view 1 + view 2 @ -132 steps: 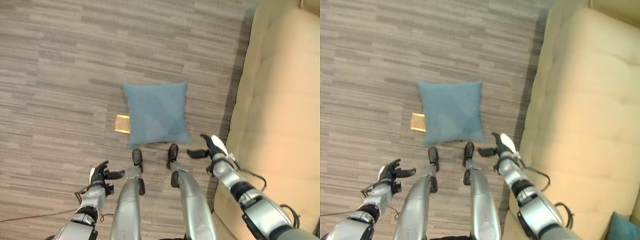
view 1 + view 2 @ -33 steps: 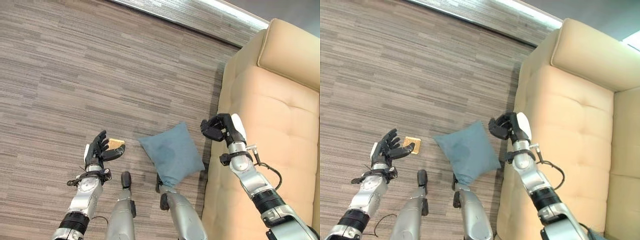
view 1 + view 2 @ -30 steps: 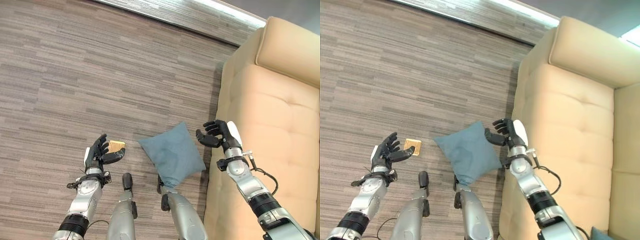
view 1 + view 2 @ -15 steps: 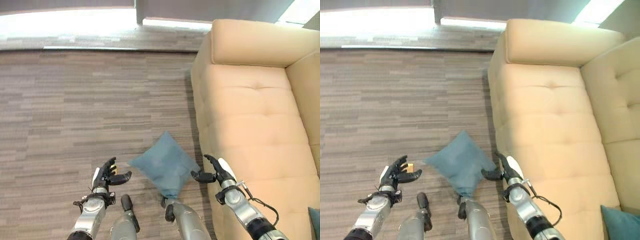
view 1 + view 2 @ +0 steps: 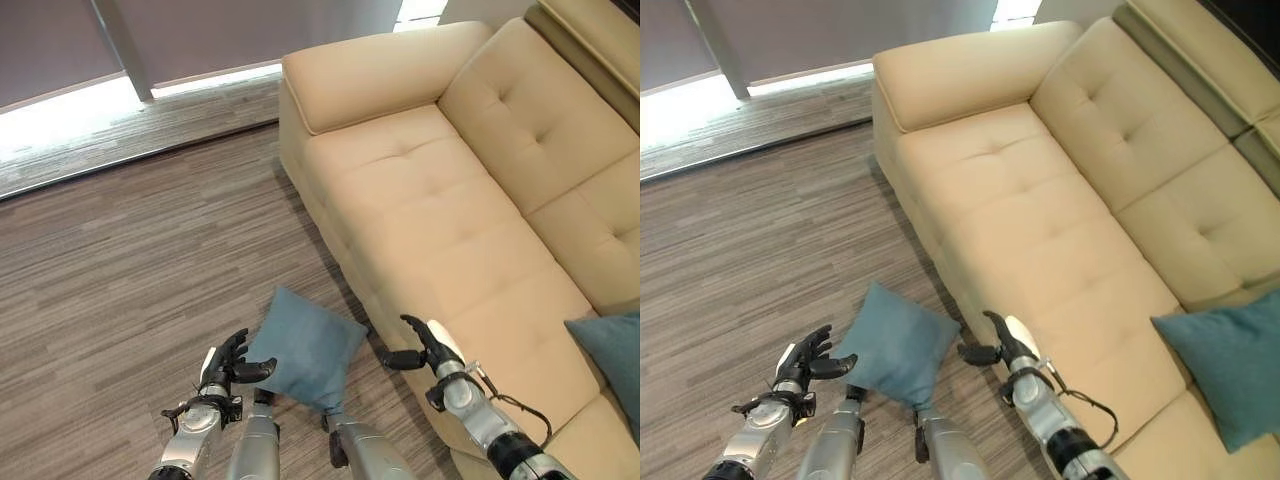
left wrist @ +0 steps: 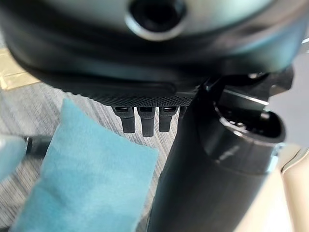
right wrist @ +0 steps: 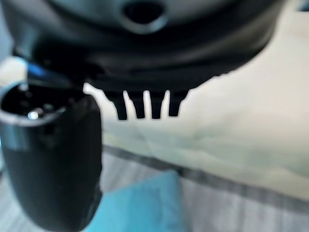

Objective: Pick up all the scattered cushions and arrange them neatly on the sofa.

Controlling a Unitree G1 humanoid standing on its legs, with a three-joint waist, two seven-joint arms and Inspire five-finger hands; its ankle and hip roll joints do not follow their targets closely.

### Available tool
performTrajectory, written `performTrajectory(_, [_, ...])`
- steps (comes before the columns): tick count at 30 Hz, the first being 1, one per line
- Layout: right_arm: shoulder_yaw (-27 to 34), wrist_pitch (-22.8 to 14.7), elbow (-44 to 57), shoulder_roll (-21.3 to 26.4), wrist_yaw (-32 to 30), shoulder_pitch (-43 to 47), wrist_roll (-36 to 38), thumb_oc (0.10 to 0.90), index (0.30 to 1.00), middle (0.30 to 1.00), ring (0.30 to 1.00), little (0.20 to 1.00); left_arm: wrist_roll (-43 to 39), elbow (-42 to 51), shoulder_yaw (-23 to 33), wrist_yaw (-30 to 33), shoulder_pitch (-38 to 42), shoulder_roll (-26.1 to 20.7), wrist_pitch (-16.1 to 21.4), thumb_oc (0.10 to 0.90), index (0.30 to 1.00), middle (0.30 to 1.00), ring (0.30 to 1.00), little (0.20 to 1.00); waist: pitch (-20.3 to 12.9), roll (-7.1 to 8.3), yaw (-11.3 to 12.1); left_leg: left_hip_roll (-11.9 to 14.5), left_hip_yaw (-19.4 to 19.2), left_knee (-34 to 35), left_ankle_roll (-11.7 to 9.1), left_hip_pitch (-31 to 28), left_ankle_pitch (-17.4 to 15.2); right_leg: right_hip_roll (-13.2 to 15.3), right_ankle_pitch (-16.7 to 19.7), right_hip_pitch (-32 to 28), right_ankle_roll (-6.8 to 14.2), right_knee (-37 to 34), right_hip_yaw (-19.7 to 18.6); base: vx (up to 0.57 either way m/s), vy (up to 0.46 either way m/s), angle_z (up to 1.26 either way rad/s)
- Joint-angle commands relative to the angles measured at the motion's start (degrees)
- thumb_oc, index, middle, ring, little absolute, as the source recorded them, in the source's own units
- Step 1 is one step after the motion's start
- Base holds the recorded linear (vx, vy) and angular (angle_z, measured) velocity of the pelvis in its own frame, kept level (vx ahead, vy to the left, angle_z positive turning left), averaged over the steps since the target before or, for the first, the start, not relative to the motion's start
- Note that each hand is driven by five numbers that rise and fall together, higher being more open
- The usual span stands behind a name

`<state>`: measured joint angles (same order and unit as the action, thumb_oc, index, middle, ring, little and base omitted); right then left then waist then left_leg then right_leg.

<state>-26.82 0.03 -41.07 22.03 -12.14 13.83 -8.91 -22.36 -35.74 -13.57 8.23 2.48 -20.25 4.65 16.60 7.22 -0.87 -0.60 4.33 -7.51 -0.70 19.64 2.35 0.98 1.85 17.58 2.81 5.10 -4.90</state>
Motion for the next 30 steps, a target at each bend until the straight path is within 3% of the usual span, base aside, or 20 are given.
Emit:
performTrajectory(1, [-0.4,-1.9,0.0,-0.7,0.0,6.1,0.6,0.8,0.9,0.9,0.9,0.9,0.7,3.1,-1.3,0.1,3.6,-3.0,4.2,0.8,0.9,0.9,0.9,0.9,1.3,0.81,1.1,1.1,-1.6,0.2,-2.0,1.5,-1.3,2.1,-5.5,-0.3,3.5,8.7,0.6,-0.05,0.147,-0.51])
performTrajectory(2, [-0.4,-1.9,0.0,-0.8,0.0,6.1,0.6,0.8,0.9,0.9,0.9,0.9,0.7,3.1,-1.3,0.1,3.6,-3.0,4.2,0.8,0.9,0.9,0.9,0.9,1.3,0.82,1.1,1.1,-1.6,0.2,-2.0,1.6,-1.3,2.1,-5.5,-0.3,3.5,8.7,0.5,-0.11,0.125,-0.36])
performTrajectory(4, [-1.5,-1.4,-2.7,-2.8,0.4,10.0,2.9,0.8,0.9,0.9,0.9,0.9,-1.0,2.6,-1.8,1.3,6.7,-3.6,5.3,0.8,0.9,0.9,0.9,0.9,4.7,0.51,2.9,1.2,-4.4,-0.4,-1.4,2.6,-1.6,4.4,-3.3,4.8,4.3,12.3,4.6,-0.18,0.177,-0.34])
performTrajectory(6, [-2.1,-1.3,-4.6,-2.7,0.3,12.7,3.8,0.8,0.9,0.9,0.9,0.9,-3.0,3.0,-1.5,1.9,7.6,-4.1,6.3,0.8,0.9,0.9,0.9,0.9,6.5,0.01,5.1,1.7,-6.6,-0.6,-1.7,3.5,-2.0,8.7,-1.8,6.2,4.1,12.1,14.9,-0.11,0.075,-0.74])
performTrajectory(8, [-2.6,-1.0,-6.9,-2.7,0.0,14.0,4.4,0.8,0.9,0.9,0.9,0.9,-4.1,2.3,-1.3,2.4,8.1,-4.3,6.4,0.8,0.9,0.9,0.9,0.9,7.5,0.37,5.9,1.3,-8.2,-1.6,-1.8,4.5,-2.4,9.6,-2.1,5.8,3.5,9.8,20.2,0.0,-0.012,-0.65])
performTrajectory(9, [-1.8,-0.8,-7.6,-2.1,-0.5,15.6,5.2,0.8,0.9,0.9,0.9,0.9,-4.9,2.7,-0.6,2.6,8.6,-4.7,7.1,0.8,0.9,0.9,0.9,0.9,8.6,0.06,6.2,1.6,-8.3,-2.9,-2.0,5.3,-4.0,10.5,-2.8,7.0,4.5,10.9,20.4,0.03,-0.081,-0.54])
performTrajectory(12, [-0.8,0.2,-11.8,-0.9,-2.2,20.3,7.5,0.8,0.9,0.9,0.9,0.9,-6.9,1.4,-1.2,3.2,11.0,-4.1,7.4,0.8,0.9,0.9,0.9,0.9,10.1,-0.68,5.8,0.7,-8.3,-2.7,-2.2,9.6,-3.0,8.3,-2.0,11.4,3.9,9.8,16.4,-0.07,-0.02,-0.07])
performTrajectory(14, [0.0,0.9,-16.4,-0.1,-3.0,24.0,9.6,0.8,0.9,0.9,0.9,0.9,-8.2,-1.6,-1.3,3.9,13.0,-3.9,7.6,0.8,0.9,0.9,0.9,0.9,10.4,-1.1,6.5,0.8,-9.1,-2.1,-2.5,12.5,-2.4,9.5,-0.9,13.2,4.0,8.3,18.4,-0.06,-0.034,0.19])
performTrajectory(19, [2.5,1.2,-22.0,2.9,-5.1,31.1,15.1,0.8,0.9,0.9,0.9,0.9,-10.5,-3.6,-1.9,4.7,16.8,-4.3,8.3,0.8,0.9,0.9,0.9,0.9,12.5,-2.39,6.0,0.7,-9.5,-2.1,-2.4,17.9,-1.4,9.5,-0.3,19.8,4.1,8.8,17.0,-0.01,-0.021,-0.1])
performTrajectory(25, [4.9,1.4,-27.0,7.4,-6.5,37.3,22.0,0.8,0.9,0.9,0.9,0.9,-13.4,0.3,-1.7,6.1,17.9,-5.5,9.0,0.8,0.9,0.9,0.9,0.9,13.2,-4.35,5.1,0.9,-8.7,-5.8,-1.9,28.1,-2.2,9.9,-1.1,30.2,4.1,12.2,16.0,0.03,-0.04,0.0])
performTrajectory(30, [6.0,0.9,-29.7,9.5,-6.9,40.8,27.6,0.8,0.9,0.9,0.9,0.9,-14.6,5.3,-1.7,6.8,17.5,-6.5,9.3,0.8,0.9,0.9,0.9,0.9,13.2,-6.09,4.7,1.4,-8.1,-12.1,-1.4,37.2,-4.7,10.2,-3.3,39.1,3.9,18.2,14.9,0.05,-0.038,0.14])
